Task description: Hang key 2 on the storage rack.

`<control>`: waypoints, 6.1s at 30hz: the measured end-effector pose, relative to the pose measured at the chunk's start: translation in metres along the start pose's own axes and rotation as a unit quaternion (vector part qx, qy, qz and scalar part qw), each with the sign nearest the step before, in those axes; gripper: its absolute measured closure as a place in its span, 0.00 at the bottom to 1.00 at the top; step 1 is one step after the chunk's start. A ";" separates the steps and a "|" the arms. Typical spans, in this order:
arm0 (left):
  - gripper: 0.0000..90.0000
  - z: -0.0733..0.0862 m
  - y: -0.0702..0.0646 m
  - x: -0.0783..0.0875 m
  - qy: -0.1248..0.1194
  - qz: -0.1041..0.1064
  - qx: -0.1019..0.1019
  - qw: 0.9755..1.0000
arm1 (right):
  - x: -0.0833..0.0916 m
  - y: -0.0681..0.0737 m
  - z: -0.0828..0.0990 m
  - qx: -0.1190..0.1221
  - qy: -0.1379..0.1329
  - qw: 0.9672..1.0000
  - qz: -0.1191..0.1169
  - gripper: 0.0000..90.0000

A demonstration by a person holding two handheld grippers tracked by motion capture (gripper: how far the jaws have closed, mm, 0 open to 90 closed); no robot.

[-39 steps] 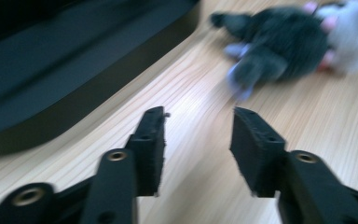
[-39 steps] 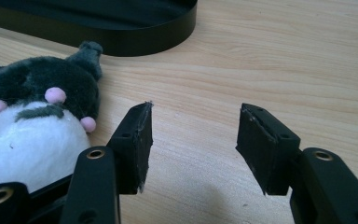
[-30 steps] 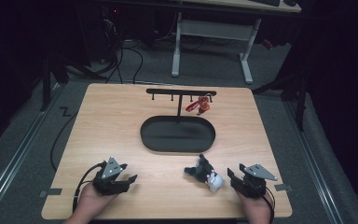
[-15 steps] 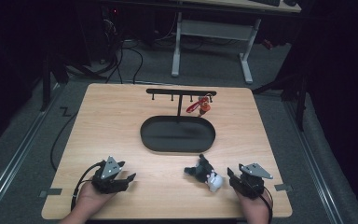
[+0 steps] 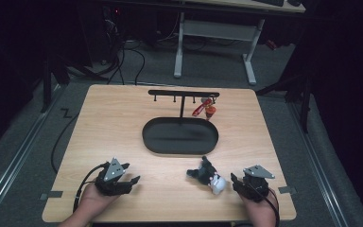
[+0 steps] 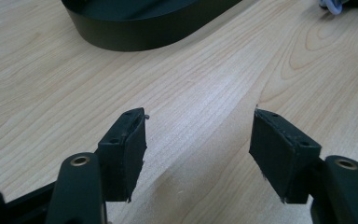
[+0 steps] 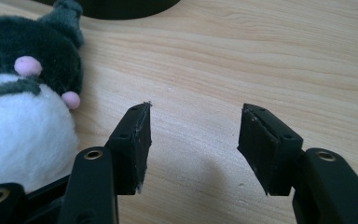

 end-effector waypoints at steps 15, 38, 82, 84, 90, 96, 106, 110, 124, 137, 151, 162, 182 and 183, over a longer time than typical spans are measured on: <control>0.41 0.002 0.004 0.008 -0.011 0.006 0.019 1.000 | -0.006 0.006 -0.009 0.034 0.127 0.991 -0.031 0.38; 0.41 0.002 0.000 0.011 -0.016 0.013 0.006 1.000 | -0.004 0.014 -0.024 0.078 0.318 0.942 -0.069 0.30; 0.40 0.004 -0.008 0.013 -0.011 0.019 -0.025 0.999 | -0.032 0.076 -0.055 0.152 0.353 0.915 -0.120 0.23; 0.40 0.004 -0.008 0.013 -0.011 0.019 -0.024 0.999 | -0.035 0.076 -0.054 0.156 0.353 0.914 -0.123 0.27; 0.40 0.003 -0.009 0.012 -0.011 0.021 -0.028 0.999 | -0.038 0.077 -0.053 0.158 0.352 0.914 -0.122 0.35; 0.40 0.002 -0.010 0.011 -0.010 0.022 -0.029 0.999 | -0.038 0.075 -0.053 0.155 0.354 0.913 -0.132 0.47; 0.40 0.003 -0.010 0.011 -0.009 0.021 -0.030 0.999 | -0.031 0.075 -0.062 0.147 0.351 0.915 -0.132 0.51; 0.40 0.003 -0.010 0.011 -0.008 0.021 -0.030 0.999 | -0.027 0.073 -0.069 0.133 0.347 0.919 -0.132 0.51; 0.40 0.003 -0.010 0.011 -0.007 0.023 -0.030 0.999 | -0.014 0.070 -0.099 0.116 0.333 0.927 -0.129 0.51; 0.40 0.003 -0.009 0.012 -0.005 0.025 -0.028 0.999 | -0.012 0.072 -0.137 0.108 0.321 0.932 -0.129 0.51; 0.40 0.004 -0.010 0.012 -0.003 0.028 -0.030 0.999 | -0.013 0.063 -0.184 0.090 0.306 0.940 -0.121 0.51; 0.40 0.005 -0.010 0.012 0.003 0.029 -0.028 0.999 | -0.015 0.057 -0.210 0.062 0.310 0.941 -0.119 0.52; 0.40 0.007 -0.013 0.011 0.010 0.037 -0.036 0.999 | -0.013 0.047 -0.238 0.010 0.321 0.941 -0.112 0.52; 0.40 0.006 -0.014 0.011 0.010 0.038 -0.037 0.999 | -0.012 0.046 -0.238 0.007 0.320 0.941 -0.109 0.52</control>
Point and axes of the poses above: each handheld gripper's, and its own axes: x roughly backward along the jaws, z roughly out of its underside, y roughly to its left, the point moved 4 cm from there along -x, roughly forward along the jaws, and after that the axes turned 5 degrees about -z, right-handed, at the moved point
